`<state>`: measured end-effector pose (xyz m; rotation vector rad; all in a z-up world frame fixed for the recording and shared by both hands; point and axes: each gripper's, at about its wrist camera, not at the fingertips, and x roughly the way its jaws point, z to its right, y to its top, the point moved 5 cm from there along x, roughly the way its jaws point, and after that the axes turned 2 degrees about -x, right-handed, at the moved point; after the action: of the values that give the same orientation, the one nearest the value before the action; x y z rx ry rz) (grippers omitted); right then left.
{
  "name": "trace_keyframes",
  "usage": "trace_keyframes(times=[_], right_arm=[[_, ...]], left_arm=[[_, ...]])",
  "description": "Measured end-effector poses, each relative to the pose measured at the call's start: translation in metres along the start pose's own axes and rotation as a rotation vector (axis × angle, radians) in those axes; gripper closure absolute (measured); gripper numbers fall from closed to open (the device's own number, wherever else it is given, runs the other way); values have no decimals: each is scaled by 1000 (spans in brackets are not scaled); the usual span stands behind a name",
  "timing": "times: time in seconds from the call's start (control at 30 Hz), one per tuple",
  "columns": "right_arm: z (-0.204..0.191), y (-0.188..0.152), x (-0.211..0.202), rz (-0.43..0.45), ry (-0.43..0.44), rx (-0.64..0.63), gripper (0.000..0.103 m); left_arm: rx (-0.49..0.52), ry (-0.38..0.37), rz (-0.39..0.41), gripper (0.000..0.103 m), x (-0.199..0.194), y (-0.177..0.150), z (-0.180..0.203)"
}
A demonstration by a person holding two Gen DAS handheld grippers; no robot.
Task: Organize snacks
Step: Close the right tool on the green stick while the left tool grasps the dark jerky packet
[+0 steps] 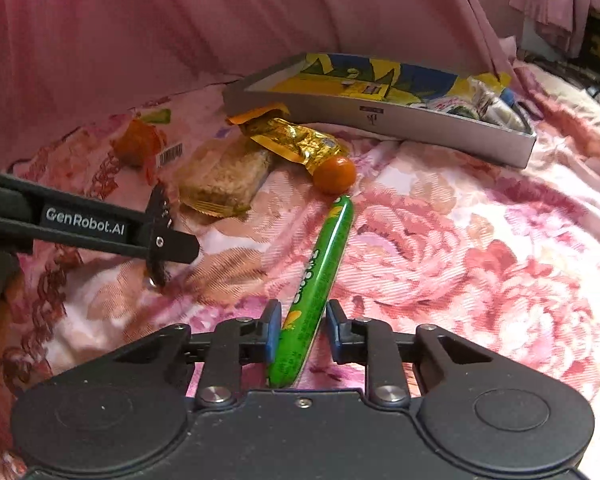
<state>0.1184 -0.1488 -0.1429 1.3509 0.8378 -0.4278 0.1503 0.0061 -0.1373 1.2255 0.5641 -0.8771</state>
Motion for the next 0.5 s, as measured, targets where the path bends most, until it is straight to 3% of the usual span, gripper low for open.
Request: trace_keyframes(times=[0.23,0.33,0.43,0.5], right_arm=[[8,5,9,31,6,95,65],[12,3,10,33,15,145,64],[12,3,9,35,9,157,77],[11,3,8,37,12,155,80]], left_arm=[[-45,30,4,40,3,4,-3],[-36,62,8,41,5,4,0],[-34,76,14,45,5,4,3],[-38,78,17,48,3,4,4]])
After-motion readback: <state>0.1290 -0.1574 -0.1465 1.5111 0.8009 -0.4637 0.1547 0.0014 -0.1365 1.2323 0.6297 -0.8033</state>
